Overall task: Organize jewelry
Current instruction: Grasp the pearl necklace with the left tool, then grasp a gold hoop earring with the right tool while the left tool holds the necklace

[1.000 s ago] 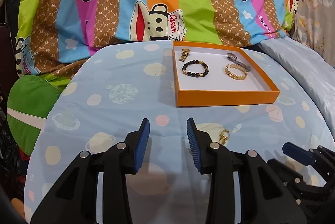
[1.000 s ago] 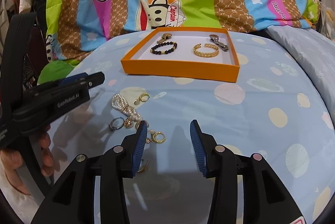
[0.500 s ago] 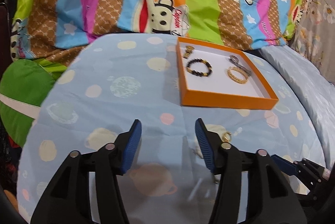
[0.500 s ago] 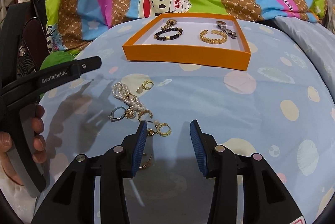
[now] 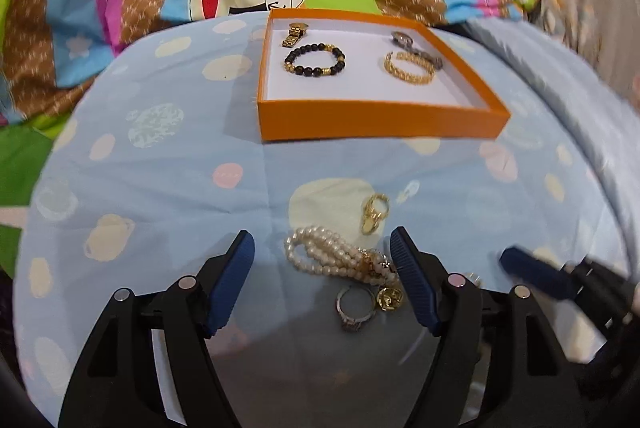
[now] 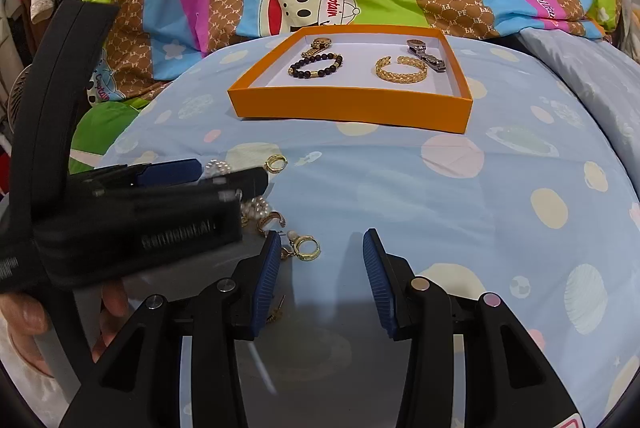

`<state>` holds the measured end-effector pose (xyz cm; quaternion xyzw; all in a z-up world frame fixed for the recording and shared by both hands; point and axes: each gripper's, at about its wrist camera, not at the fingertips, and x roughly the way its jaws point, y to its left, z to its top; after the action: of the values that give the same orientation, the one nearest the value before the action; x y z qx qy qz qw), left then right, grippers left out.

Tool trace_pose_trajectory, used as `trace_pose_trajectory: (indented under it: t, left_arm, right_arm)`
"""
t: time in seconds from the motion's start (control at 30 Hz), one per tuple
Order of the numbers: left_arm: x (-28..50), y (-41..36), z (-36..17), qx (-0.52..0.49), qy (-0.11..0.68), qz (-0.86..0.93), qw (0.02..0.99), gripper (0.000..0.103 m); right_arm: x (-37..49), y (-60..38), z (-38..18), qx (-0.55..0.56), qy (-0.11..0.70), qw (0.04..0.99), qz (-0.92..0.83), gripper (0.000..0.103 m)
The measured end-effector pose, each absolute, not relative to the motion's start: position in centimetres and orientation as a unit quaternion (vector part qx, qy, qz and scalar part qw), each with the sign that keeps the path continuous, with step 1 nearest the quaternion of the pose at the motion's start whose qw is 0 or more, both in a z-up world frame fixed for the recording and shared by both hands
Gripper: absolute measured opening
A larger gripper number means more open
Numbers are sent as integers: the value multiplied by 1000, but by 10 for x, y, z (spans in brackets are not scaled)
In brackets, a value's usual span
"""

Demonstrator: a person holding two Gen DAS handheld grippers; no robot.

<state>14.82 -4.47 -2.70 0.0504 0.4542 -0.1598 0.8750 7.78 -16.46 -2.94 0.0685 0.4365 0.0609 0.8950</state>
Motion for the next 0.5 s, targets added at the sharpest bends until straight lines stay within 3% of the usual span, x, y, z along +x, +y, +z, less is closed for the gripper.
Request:
trace_pose_trajectory:
  t: [0.1,0.3,0.43,0.5]
  left_arm:
    - [140,-37,-27,65,457,-149,874,68]
    - [138,-35,-27,84,445,-133,882,55]
    - [138,-34,-25,82,438,-143,884,20]
    - [139,-35,-24,76,438,-154,882,17]
  right_arm:
    - [77,-166,-29,69,438,894,62,43]
    - [75,-164,-29,65,440,894,61,43]
    - [76,-163,-30,61,443,892,64,43]
    - [77,-162,-31,59,445,891,65,43]
